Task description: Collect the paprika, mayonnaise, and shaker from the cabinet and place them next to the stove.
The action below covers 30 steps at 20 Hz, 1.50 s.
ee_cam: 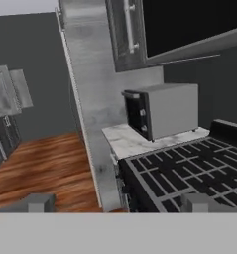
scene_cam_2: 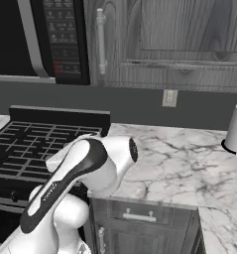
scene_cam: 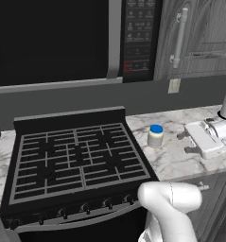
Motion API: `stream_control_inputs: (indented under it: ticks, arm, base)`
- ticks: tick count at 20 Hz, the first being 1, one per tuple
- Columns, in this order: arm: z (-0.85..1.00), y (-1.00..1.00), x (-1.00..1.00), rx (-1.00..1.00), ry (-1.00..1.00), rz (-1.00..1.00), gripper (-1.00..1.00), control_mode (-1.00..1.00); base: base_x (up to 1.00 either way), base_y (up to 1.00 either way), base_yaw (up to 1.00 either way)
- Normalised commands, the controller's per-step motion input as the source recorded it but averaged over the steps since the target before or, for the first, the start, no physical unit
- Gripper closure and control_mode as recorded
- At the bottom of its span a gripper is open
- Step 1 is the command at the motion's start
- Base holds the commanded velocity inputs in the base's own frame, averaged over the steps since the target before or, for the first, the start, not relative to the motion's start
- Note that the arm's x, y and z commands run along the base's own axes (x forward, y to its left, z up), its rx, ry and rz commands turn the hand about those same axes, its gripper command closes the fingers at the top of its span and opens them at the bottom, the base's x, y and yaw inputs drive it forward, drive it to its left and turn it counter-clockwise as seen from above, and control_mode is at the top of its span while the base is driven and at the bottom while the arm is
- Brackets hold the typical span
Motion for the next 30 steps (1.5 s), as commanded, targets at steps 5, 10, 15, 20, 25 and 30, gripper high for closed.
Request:
stream_control_inputs:
  ticks: [5,10,15,20,25,30]
  arm:
    - [0.00,0.58,-0.60,-0.05,0.00,-0.28,-1.00,-1.00]
    - [-0.01,0.55,-0.42,-0.08,0.02,-0.28,-1.00,-1.00]
    - [-0.07,0.15,-0.05,-0.06,0.05,-0.06,-1.00,1.00]
    - [0.00,0.00,0.00,0.00,0.00,0.00,-1.00,1.00]
    - [0.00,0.00,0.00,0.00,0.00,0.00,-1.00,1.00]
    - [0.00,0.00,0.00,0.00,0.00,0.00,-1.00,1.00]
  base:
    - [0.00,0.00,0.00]
    - [0.00,0.00,0.00]
    - [-0.23,0.09,-0.01]
    - [-0.92,0.06,0.01]
    - [-1.00,0.25,0.06]
    - [-1.00,0.57,0.16]
